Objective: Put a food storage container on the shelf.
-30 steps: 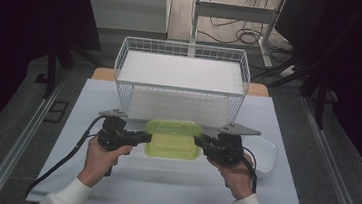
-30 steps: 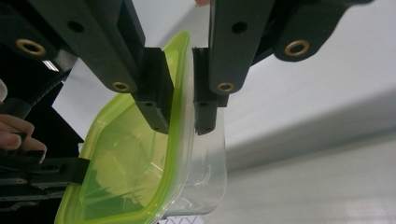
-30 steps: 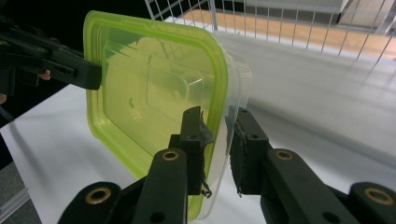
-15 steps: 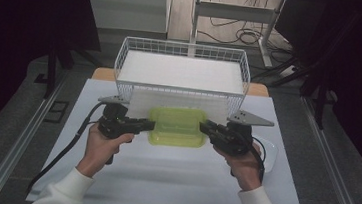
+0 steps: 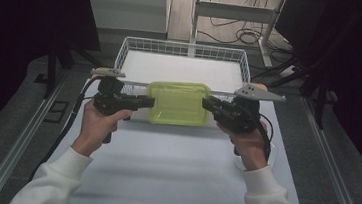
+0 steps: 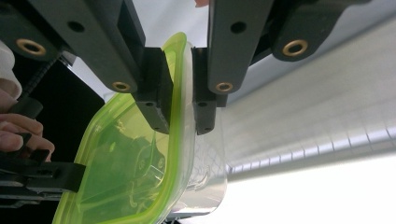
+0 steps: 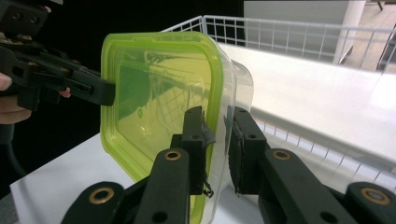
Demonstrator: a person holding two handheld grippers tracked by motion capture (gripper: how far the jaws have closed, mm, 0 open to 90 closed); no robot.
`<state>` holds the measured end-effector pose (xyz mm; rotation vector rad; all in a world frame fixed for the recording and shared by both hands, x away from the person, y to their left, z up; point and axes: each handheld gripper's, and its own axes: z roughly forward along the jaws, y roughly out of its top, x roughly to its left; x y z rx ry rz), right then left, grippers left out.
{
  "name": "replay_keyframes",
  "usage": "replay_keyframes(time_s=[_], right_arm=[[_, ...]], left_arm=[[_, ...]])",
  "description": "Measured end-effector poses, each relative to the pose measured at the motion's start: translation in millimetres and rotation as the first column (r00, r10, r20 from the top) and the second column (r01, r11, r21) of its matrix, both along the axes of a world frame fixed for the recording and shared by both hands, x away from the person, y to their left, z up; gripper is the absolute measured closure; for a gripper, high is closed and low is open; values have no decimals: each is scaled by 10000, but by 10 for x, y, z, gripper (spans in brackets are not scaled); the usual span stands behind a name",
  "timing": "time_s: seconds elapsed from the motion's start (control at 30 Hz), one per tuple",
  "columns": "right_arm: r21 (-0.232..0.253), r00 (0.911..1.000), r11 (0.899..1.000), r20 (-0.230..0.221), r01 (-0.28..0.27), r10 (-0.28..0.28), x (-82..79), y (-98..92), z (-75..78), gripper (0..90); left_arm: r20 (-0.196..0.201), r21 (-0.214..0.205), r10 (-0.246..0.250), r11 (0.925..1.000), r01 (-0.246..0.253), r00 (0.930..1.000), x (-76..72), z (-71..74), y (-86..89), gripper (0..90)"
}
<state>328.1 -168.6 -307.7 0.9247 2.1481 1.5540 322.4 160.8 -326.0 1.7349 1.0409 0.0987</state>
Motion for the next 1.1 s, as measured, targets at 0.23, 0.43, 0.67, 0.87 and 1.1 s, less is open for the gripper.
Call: replay_keyframes(time_s=[0.23,0.43,0.67,0.87,1.1], right_arm=[[153,9998,9999,-203,23,-20,165,1,79,776],[364,9997,9993,-231,-50,59,334,12,180,779],[357,9993,9993,-370,81,-68,458,20,245,780],[470,9952,9985,-946,292,-246,673,33,232,784],[460,9917,9982,-1247,377,-317,842,42,242,783]], left_arm=[[-69,-4,44,10000,-44,10000,152,114,14,795],[-33,-88,56,9999,-56,10000,279,218,39,795],[-53,11,-26,10000,26,10000,432,294,44,795],[-576,-63,46,10000,-49,9983,683,281,51,795],[-839,3,-79,10000,80,9964,866,313,60,795]])
